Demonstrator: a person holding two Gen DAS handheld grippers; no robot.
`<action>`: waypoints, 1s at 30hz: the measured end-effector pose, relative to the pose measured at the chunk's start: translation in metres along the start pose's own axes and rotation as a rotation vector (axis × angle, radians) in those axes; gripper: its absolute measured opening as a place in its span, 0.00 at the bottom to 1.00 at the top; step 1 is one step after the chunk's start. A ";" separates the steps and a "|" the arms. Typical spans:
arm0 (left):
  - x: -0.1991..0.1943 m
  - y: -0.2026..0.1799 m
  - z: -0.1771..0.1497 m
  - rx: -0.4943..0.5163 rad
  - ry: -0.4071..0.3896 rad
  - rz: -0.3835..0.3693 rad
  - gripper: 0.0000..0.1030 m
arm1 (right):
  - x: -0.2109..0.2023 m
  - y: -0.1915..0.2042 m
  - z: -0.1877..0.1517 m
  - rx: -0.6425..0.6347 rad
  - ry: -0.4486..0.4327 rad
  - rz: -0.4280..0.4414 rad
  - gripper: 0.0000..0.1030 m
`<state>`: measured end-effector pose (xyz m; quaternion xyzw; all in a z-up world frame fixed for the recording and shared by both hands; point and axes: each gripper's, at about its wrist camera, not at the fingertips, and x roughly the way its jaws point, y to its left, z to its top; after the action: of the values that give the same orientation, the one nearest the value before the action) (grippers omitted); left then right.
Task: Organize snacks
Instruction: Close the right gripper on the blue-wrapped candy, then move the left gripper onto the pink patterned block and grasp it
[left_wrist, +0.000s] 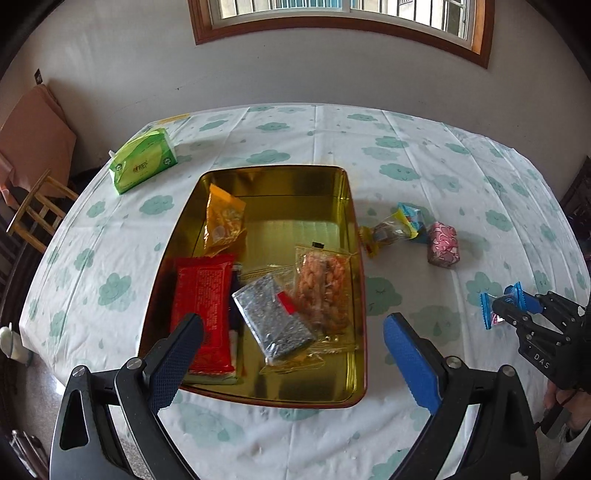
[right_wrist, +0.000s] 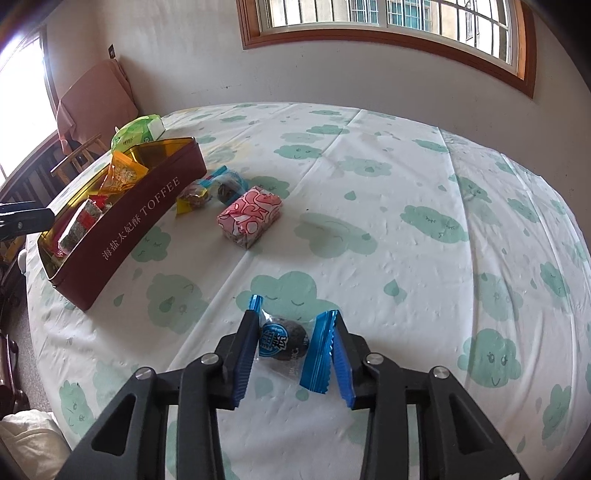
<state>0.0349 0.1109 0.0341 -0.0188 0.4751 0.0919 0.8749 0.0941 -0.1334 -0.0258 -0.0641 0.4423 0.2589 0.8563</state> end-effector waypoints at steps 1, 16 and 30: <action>0.000 -0.006 0.002 0.008 -0.004 -0.007 0.94 | -0.001 -0.001 -0.001 0.005 -0.008 0.000 0.29; 0.026 -0.077 0.035 0.036 -0.014 -0.156 0.94 | -0.014 -0.058 0.014 0.089 -0.130 -0.217 0.24; 0.089 -0.128 0.047 0.069 0.107 -0.184 0.58 | -0.011 -0.073 0.007 0.152 -0.132 -0.208 0.24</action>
<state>0.1446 0.0033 -0.0216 -0.0372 0.5204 -0.0062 0.8531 0.1304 -0.1982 -0.0213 -0.0275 0.3943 0.1381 0.9081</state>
